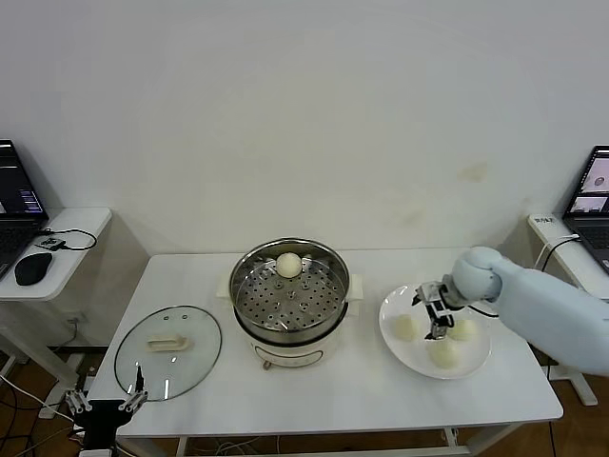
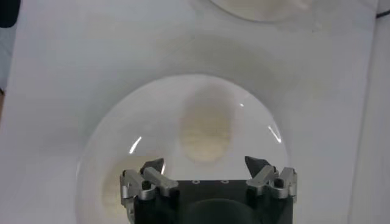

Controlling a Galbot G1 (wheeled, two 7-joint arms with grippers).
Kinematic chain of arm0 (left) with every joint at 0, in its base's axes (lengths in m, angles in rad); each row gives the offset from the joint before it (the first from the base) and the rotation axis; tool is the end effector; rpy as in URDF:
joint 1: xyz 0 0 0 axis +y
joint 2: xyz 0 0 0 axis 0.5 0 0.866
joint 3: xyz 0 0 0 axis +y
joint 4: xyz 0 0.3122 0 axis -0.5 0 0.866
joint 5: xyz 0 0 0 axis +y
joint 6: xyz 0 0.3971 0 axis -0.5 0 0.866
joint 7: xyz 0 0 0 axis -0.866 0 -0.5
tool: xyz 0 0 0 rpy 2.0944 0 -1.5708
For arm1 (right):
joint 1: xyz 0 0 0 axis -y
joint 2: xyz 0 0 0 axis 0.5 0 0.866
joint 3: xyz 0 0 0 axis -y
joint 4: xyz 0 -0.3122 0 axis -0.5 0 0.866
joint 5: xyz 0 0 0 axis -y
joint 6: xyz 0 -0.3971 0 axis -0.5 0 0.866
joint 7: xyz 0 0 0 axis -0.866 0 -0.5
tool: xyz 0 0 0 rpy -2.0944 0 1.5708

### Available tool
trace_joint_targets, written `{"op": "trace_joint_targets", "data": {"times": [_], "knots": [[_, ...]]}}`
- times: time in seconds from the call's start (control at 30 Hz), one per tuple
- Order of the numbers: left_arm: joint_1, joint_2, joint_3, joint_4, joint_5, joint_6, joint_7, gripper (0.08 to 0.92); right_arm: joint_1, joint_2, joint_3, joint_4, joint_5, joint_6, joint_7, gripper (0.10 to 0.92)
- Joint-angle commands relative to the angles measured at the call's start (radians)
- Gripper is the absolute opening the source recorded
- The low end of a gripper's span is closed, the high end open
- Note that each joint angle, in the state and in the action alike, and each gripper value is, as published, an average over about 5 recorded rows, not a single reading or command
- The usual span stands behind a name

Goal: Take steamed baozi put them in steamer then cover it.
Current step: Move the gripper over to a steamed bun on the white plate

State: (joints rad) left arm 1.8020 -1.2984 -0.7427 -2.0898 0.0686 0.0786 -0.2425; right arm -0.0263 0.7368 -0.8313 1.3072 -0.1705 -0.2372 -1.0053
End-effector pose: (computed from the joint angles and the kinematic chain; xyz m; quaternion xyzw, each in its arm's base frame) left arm 0.1829 0.1032 -0.2967 0.1285 -0.9600 -0.2215 0.1135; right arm 0.5175 -0.0562 -0.2209 0.5025 -0.5263 0.5844 0.3590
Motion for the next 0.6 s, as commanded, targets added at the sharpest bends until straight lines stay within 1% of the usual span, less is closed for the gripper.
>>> {"op": "trace_joint_targets", "data": {"times": [0.03,0.33,0.43,0.6], "knots": [[0.000,0.000,-0.002,0.003,0.000,-0.001,-0.001,0.823,-0.047,0.089,0.030,-0.086,-0.037,-0.002,0.002,0.823],[-0.006,-0.003,0.000,0.009,0.000,-0.003,-0.002,0.823,-0.053,0.116,0.033,-0.134,-0.080,-0.005,0.011,0.780],[-0.008,-0.003,0.000,0.009,0.000,-0.003,-0.003,0.823,-0.054,0.118,0.036,-0.138,-0.084,-0.009,0.009,0.747],[-0.005,-0.004,0.000,0.008,0.001,-0.003,-0.003,0.823,-0.055,0.114,0.040,-0.134,-0.086,-0.016,0.000,0.658]]}}
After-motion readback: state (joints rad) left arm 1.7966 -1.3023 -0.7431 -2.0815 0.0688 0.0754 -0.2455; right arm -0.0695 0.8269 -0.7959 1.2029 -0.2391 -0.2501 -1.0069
